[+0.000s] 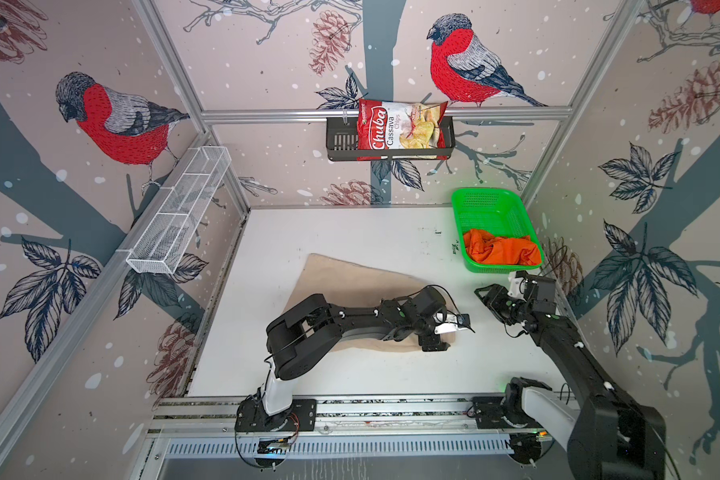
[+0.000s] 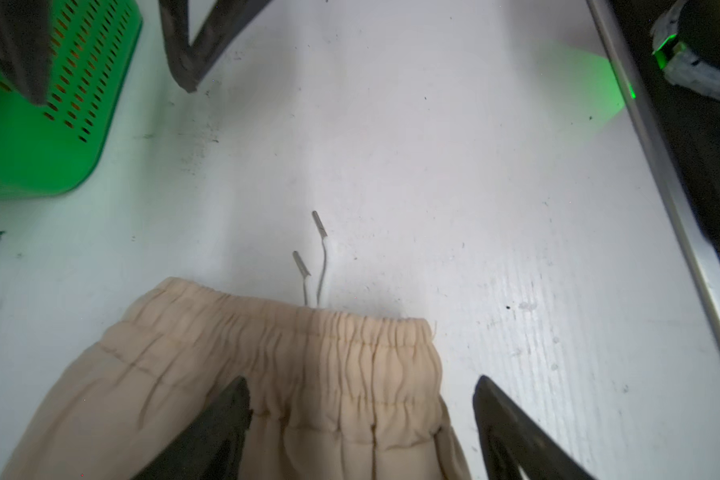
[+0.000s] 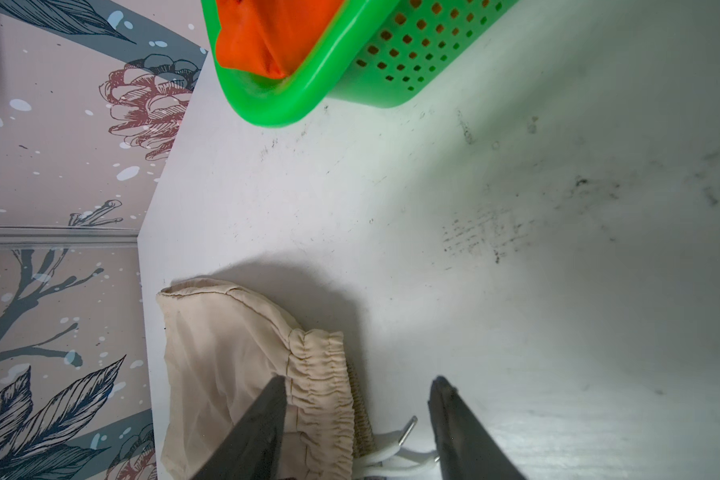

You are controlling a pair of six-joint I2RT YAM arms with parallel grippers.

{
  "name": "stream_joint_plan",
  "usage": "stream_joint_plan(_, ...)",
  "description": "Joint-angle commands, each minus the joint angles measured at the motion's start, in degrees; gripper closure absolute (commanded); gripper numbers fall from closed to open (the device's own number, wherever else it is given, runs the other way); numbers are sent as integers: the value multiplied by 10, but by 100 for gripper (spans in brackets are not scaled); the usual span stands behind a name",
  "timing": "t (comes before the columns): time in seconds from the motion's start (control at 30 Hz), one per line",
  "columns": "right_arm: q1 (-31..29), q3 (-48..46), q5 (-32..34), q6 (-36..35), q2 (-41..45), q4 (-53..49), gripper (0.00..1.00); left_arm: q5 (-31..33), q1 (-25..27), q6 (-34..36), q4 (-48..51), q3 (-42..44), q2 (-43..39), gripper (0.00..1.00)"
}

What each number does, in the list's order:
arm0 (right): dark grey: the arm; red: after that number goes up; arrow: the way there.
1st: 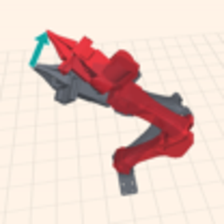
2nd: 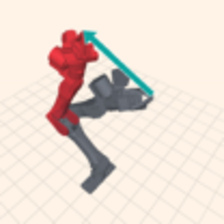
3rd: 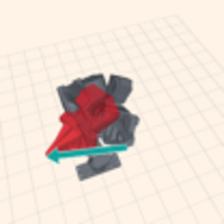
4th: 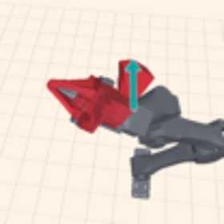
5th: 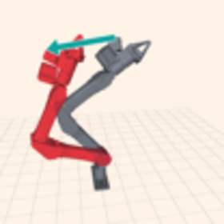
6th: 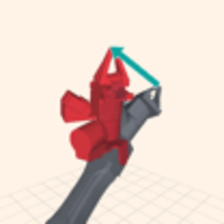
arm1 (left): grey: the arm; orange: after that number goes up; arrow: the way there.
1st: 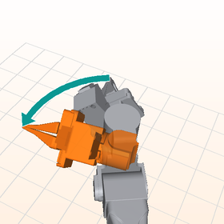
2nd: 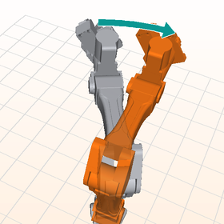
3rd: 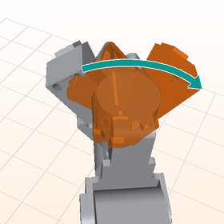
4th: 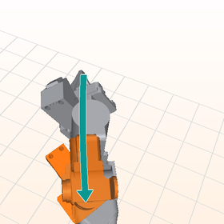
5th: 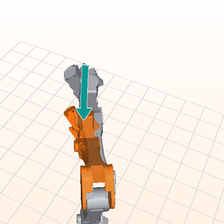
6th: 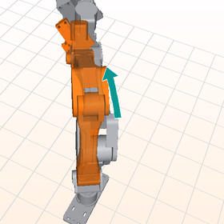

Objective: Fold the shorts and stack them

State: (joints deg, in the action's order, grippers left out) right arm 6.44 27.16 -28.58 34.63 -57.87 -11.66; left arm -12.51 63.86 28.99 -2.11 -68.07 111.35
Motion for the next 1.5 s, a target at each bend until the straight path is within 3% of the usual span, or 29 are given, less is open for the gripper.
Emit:
stream_joint_plan(0.0, 1, -2, -18, 1, -4, 4, 42, 35, 5, 13, 17, -4, 19, 20)
stream_joint_plan(0.13, 1, -4, -29, 7, -9, 12, 41, 69, 7, 3, 18, -4, 38, 28)
stream_joint_plan(0.3, -2, -6, -59, 29, -15, 22, 36, 90, 7, -41, -22, 15, 22, 66)
stream_joint_plan(0.4, -9, -16, -95, 63, -25, 36, 31, 81, 5, -84, -63, 33, -2, 73)
stream_joint_plan(0.63, -44, -67, -170, 210, -18, 108, 22, 80, -7, -182, -202, 116, -70, 83)
stream_joint_plan(0.87, -80, -118, -208, 366, -12, 241, 17, 135, -7, -177, -288, 175, -90, 86)
stream_joint_plan(1.1, -125, -135, -203, 428, -35, 302, 14, 149, -7, -183, -309, 180, -91, 86)
stream_joint_plan(1.47, -181, -124, -188, 473, -126, 420, 14, 120, -3, -172, -320, 185, -91, 86)
